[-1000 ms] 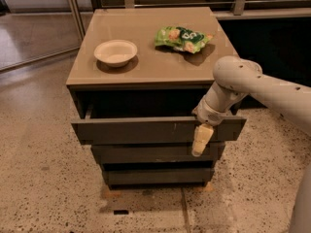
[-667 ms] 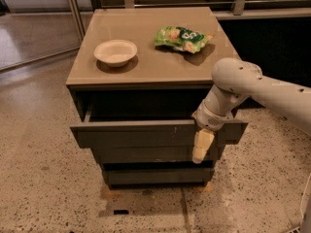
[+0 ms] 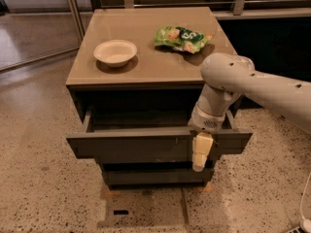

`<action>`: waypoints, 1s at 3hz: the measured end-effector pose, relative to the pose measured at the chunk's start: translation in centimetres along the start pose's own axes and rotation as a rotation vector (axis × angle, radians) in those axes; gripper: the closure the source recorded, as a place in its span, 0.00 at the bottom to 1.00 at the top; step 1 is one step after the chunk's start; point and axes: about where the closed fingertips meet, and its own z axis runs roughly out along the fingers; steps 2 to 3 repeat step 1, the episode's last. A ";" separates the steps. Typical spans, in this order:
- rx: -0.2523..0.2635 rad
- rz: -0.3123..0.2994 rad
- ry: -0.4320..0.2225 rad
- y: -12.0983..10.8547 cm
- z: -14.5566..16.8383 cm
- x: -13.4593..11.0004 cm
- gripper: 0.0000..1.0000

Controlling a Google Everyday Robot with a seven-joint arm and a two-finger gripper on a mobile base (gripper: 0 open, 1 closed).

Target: Open top drawer

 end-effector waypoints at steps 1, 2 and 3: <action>0.000 0.000 0.000 0.0 0.0 0.0 0.00; 0.000 0.000 0.000 0.0 0.0 0.0 0.00; 0.000 0.000 0.000 0.0 0.0 0.0 0.00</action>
Offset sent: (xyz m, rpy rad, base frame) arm 0.0000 0.0000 0.0000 0.0000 0.0000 0.0000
